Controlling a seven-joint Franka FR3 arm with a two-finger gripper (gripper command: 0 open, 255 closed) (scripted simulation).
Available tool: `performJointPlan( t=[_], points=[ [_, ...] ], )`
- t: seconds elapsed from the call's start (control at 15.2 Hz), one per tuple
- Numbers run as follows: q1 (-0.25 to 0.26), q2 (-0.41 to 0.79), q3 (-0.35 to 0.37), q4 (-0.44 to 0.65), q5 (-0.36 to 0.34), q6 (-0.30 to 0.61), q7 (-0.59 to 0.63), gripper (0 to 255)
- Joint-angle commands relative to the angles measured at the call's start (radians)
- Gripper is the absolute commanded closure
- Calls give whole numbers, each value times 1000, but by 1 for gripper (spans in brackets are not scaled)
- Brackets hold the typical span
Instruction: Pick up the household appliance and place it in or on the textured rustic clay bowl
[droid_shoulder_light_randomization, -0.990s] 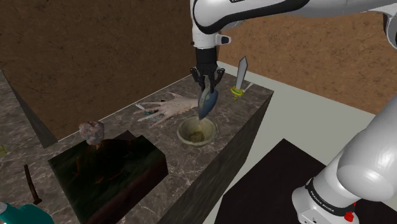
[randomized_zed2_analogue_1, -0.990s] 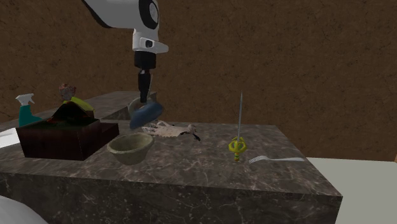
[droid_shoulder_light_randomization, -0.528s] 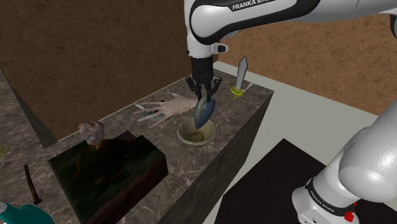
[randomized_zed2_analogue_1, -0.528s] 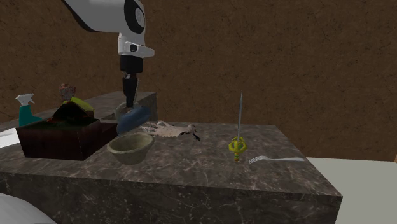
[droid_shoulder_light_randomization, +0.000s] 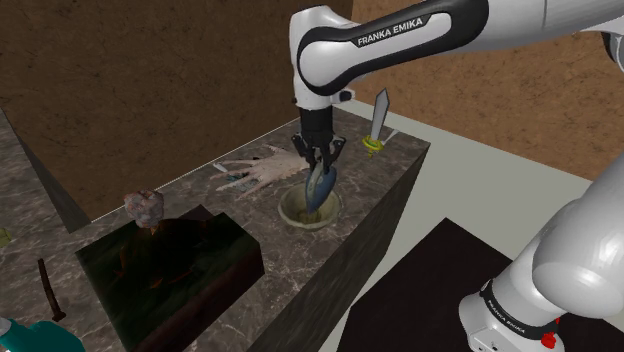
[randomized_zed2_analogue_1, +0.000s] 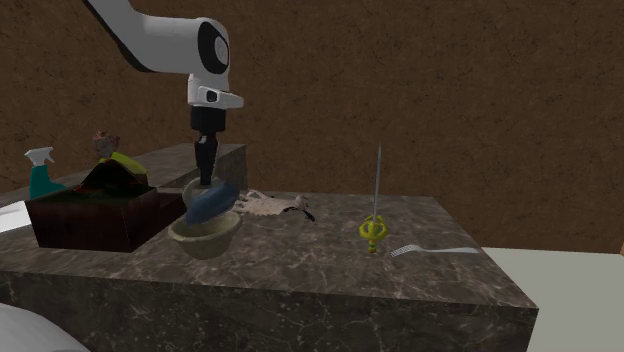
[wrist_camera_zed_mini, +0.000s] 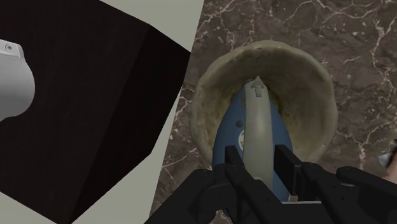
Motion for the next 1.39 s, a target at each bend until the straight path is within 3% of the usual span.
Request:
performJointPlan(
  t=[0.0, 0.66, 0.73, 1.06, 1.32],
  points=[
    [0, 5, 0, -23, -1, 29, -1, 255],
    [1, 14, 0, -43, -3, 58, -1, 255],
    [1, 15, 0, -43, -3, 58, -1, 0],
    [1, 15, 0, -43, -3, 58, -1, 0],
    [-3, 8, -3, 77, -4, -69, -1, 0]
  ],
)
